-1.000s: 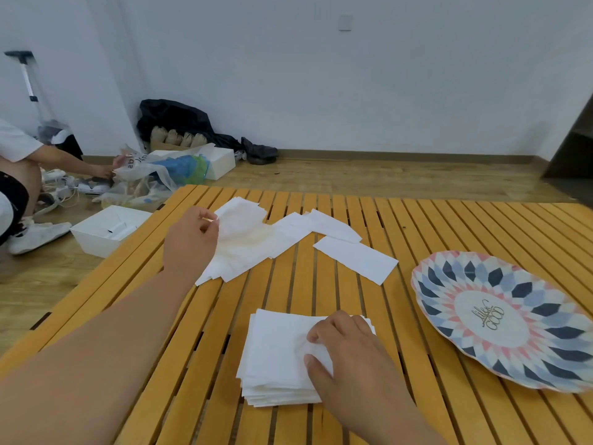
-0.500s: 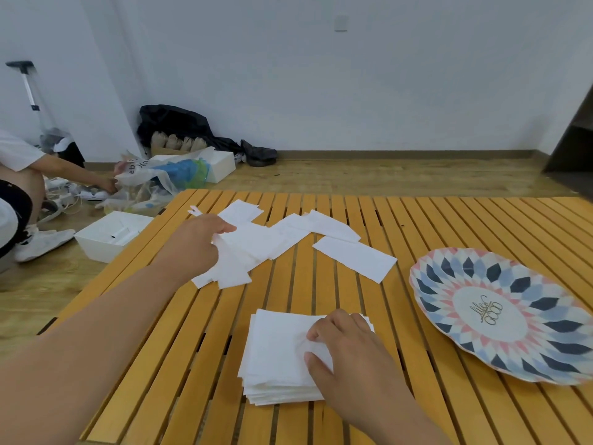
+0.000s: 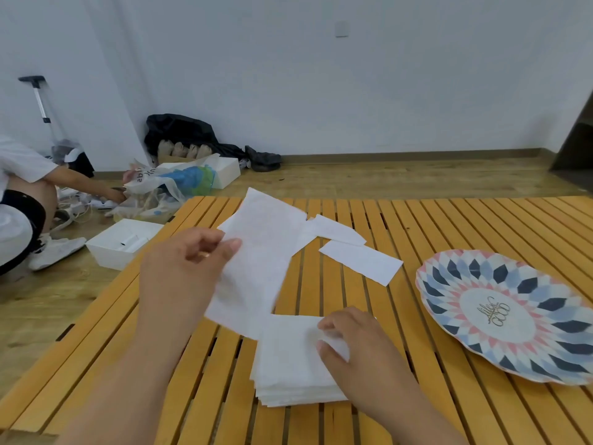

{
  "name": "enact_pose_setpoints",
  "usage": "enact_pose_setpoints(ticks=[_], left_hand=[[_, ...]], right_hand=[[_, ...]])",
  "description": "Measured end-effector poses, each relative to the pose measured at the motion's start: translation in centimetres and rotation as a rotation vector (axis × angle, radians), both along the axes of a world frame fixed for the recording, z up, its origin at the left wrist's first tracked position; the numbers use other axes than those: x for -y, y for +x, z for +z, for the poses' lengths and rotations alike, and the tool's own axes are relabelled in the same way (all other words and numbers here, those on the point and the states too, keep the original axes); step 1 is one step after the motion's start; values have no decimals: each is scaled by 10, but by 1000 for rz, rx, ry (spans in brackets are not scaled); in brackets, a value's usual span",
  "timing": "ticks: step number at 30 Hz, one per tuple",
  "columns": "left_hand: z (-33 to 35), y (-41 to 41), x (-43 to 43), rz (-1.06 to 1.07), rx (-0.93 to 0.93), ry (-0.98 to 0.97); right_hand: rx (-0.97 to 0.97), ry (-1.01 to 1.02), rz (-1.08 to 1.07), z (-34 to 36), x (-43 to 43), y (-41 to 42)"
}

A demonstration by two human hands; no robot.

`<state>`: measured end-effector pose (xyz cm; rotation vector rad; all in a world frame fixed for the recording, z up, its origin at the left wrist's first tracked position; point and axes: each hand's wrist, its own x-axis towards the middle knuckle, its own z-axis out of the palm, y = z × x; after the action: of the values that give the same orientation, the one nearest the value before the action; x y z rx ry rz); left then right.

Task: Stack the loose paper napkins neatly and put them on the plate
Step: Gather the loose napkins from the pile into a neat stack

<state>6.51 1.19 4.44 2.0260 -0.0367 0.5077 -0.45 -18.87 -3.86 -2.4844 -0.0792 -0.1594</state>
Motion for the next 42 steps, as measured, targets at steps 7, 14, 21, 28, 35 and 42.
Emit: enact_pose_setpoints(ticks=[7, 14, 21, 28, 35, 42], left_hand=[[-34, -43, 32, -16, -397, -643], [-41, -53, 43, -87, -565, -931], [-48, -38, 20, -154, -640, -594], [-60, -37, 19, -232, -600, -161], [-82, -27, 21, -211, -541, 74], [-91, -8, 9, -109, -469, 291]], right_hand=[[-158, 897, -92, 15, 0, 2], [-201, 963, -3, 22, 0, -2], [-402, 737, 0, 23, 30, -6], [-168, 605, -400, 10, 41, 4], [-208, 205, -354, -12, 40, 10], [-240, 176, -345, -15, 40, 9]])
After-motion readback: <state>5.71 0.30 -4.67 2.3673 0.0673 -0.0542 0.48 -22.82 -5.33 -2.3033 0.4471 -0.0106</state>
